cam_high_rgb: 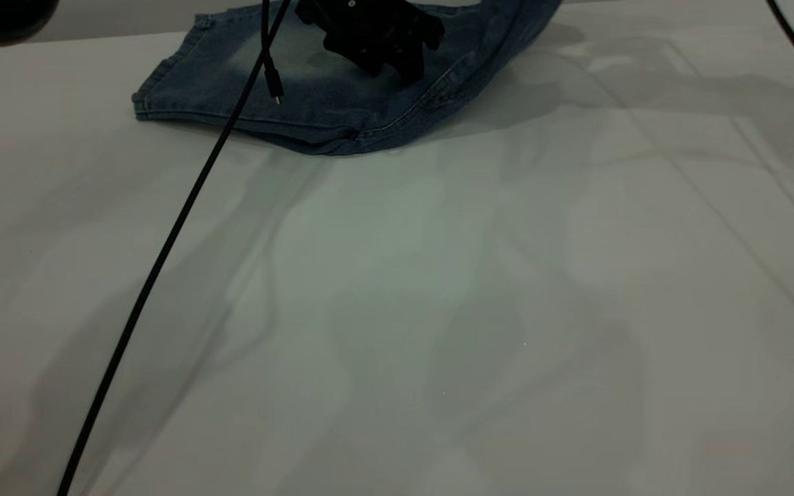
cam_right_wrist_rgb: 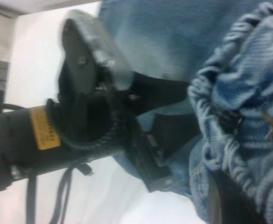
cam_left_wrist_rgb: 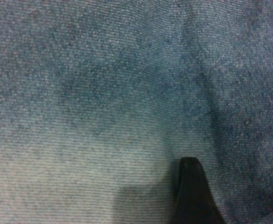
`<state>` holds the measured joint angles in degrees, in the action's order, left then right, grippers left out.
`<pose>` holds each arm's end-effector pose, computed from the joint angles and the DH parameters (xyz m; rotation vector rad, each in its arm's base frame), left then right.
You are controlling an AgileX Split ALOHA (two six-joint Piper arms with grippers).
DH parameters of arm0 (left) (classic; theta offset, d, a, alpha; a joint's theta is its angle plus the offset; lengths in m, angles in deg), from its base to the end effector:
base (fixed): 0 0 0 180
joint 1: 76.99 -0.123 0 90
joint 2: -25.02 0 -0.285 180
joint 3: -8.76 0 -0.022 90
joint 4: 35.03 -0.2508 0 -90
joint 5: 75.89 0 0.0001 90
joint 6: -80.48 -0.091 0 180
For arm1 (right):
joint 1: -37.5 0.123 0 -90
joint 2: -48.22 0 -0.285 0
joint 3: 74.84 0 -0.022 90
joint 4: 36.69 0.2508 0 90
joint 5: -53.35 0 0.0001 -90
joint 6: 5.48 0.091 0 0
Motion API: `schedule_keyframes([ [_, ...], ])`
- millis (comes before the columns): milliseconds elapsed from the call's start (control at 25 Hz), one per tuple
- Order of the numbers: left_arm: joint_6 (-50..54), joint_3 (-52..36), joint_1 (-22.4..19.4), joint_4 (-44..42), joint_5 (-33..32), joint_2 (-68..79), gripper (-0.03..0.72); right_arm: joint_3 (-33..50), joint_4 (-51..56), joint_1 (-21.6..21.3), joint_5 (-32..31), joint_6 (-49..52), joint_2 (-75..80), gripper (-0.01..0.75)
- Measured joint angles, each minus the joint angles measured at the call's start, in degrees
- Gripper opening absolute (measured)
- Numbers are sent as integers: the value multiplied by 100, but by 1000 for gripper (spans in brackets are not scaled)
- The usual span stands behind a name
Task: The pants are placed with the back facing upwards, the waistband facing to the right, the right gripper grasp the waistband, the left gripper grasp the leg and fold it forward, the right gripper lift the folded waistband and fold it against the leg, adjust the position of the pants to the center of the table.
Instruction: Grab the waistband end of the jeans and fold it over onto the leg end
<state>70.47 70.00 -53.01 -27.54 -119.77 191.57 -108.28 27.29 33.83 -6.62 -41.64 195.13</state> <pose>0.5189 -0.2398 0.0666 0.6765 2.5233 -0.2387 0.5090 0.0383 0.1491 -0.0221 2.4500 1.1928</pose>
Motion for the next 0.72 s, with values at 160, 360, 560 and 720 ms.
schedule_keyframes([
  [160,0,0,0,0,20,6,428,0,234,146,-47,-132,0,98],
  [360,0,0,0,0,37,6,428,0,455,266,-112,-215,0,98],
  [560,0,251,-31,-154,-380,0,428,0,437,253,-83,-215,0,98],
  [720,0,838,-64,-510,-1159,-11,428,0,418,259,-77,-252,0,98],
])
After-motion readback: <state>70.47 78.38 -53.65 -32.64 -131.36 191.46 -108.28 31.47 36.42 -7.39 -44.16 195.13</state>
